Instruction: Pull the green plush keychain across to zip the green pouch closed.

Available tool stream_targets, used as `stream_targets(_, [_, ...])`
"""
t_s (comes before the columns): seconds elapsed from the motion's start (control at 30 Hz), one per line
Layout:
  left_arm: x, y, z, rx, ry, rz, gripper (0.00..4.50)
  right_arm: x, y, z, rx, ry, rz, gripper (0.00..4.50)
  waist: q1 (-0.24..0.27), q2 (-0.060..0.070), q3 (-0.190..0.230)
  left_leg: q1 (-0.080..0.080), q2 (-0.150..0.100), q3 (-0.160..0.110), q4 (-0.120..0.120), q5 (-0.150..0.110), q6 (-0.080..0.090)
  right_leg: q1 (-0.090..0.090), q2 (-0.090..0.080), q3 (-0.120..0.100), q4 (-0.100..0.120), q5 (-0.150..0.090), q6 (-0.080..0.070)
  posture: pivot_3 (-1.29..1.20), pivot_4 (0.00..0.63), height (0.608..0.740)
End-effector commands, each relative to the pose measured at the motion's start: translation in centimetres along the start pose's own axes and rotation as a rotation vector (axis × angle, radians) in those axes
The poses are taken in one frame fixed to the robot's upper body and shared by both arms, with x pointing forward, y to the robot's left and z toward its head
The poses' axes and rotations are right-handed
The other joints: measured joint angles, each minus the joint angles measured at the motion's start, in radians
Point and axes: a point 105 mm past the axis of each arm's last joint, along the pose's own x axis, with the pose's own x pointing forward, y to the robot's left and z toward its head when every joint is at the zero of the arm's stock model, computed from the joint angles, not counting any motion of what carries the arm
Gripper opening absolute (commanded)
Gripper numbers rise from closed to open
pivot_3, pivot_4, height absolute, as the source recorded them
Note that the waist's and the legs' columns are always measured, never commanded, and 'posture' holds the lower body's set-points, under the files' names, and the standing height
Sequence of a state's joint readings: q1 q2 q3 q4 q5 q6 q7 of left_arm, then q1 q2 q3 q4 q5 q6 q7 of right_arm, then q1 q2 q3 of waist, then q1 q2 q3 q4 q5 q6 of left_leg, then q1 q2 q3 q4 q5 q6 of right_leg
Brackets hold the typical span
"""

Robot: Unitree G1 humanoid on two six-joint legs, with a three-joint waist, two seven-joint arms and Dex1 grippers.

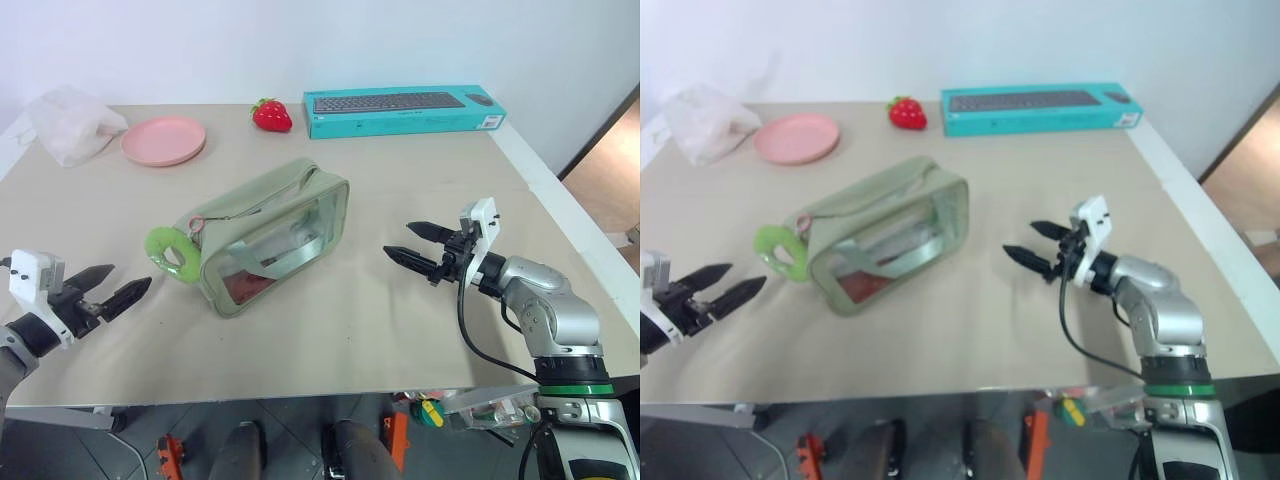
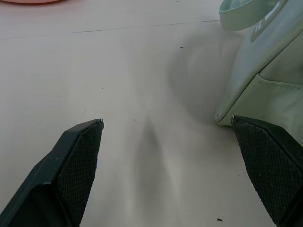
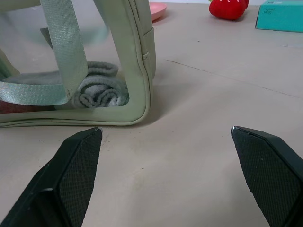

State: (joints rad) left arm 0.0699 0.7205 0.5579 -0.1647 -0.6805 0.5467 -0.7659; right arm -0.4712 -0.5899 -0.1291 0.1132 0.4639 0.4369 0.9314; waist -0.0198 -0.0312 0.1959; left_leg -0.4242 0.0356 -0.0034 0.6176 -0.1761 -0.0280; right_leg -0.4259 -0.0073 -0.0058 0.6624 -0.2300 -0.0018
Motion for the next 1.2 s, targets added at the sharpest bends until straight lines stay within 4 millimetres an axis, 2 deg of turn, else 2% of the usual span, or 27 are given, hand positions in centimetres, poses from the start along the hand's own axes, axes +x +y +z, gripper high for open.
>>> stream_targets(0.03, [-0.7,0.4,1.4,0.028,-0.046,0.014,4.47,0.2,-0.2,1.2,-0.041,-0.033,0.001,4.5,0.0,0.0,0.0,0.0,0.0,0.0,0.0,0.0,0.0,0.0,0.0,0.0,0.0,0.0,0.0,0.0,0.15,0.74])
stream_targets(0.2, [-0.8,0.4,1.3,0.036,-0.039,0.009,4.47,0.4,-0.2,1.3,-0.051,-0.029,0.01,4.5,0.0,0.0,0.0,0.001,0.001,0.001,0.0,0.0,0.0,0.0,0.002,0.0,0.0,0.001,-0.001,0.0,0.15,0.74])
stream_targets(0.8, [-0.8,-0.1,2.7,0.081,-0.139,-0.049,4.47,0.5,-0.1,1.0,-0.052,-0.021,0.018,4.5,0.0,0.0,0.0,0.001,0.002,0.003,0.001,0.0,0.0,0.0,0.002,0.003,0.001,0.002,-0.001,0.0,0.15,0.74])
stream_targets(0.93, [-1.0,-1.0,4.3,0.061,-0.195,-0.116,4.47,0.7,-0.2,1.5,-0.061,-0.027,0.035,4.5,0.0,0.0,0.0,0.001,0.002,0.003,0.002,0.0,0.0,0.0,0.002,0.003,0.001,0.002,-0.001,0.0,0.15,0.74])
stream_targets(1.2, [-2.1,-5.6,11.2,-0.02,-0.34,-0.452,4.47,1.9,-1.6,5.6,-0.194,-0.033,0.148,4.5,-0.001,0.0,0.0,0.001,0.004,0.004,0.006,0.0,0.0,0.0,0.005,0.002,0.002,0.005,-0.002,0.0,0.15,0.74])
